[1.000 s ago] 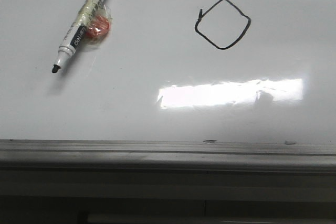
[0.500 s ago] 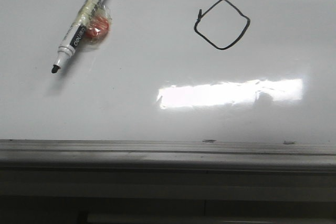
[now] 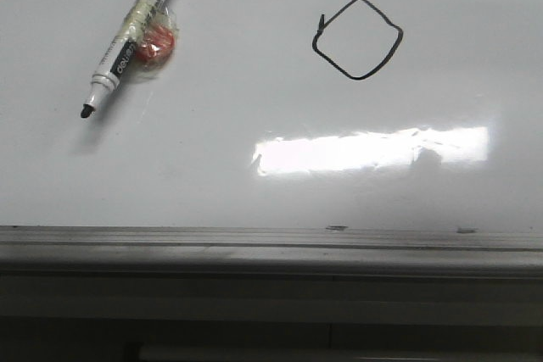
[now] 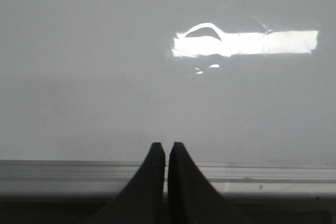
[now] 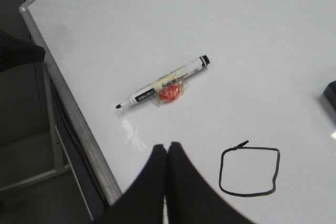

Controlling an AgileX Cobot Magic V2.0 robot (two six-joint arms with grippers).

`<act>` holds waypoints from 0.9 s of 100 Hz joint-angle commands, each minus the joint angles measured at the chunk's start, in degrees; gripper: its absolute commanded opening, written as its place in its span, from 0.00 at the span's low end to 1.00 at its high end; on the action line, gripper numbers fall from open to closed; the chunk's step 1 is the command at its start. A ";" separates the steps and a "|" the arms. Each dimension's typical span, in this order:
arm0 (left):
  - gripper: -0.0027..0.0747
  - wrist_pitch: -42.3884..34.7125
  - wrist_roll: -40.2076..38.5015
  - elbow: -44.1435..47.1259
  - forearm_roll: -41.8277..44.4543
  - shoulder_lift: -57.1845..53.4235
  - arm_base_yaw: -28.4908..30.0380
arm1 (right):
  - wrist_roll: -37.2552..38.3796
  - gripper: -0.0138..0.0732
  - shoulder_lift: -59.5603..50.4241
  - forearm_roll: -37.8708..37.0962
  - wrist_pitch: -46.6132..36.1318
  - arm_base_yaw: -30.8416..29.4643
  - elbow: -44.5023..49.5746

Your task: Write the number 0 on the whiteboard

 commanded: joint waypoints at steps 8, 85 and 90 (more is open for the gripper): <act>0.01 -1.70 -0.61 1.77 -0.35 -1.64 0.12 | 0.09 0.08 -0.34 -1.16 -4.21 -0.34 -1.54; 0.01 -1.70 -0.61 1.77 -0.35 -1.64 0.12 | 1.49 0.08 -23.71 7.94 -22.55 -34.79 36.15; 0.01 -1.70 -0.61 1.77 -0.35 -1.64 0.12 | -0.07 0.08 -27.52 10.35 -19.59 -38.11 37.99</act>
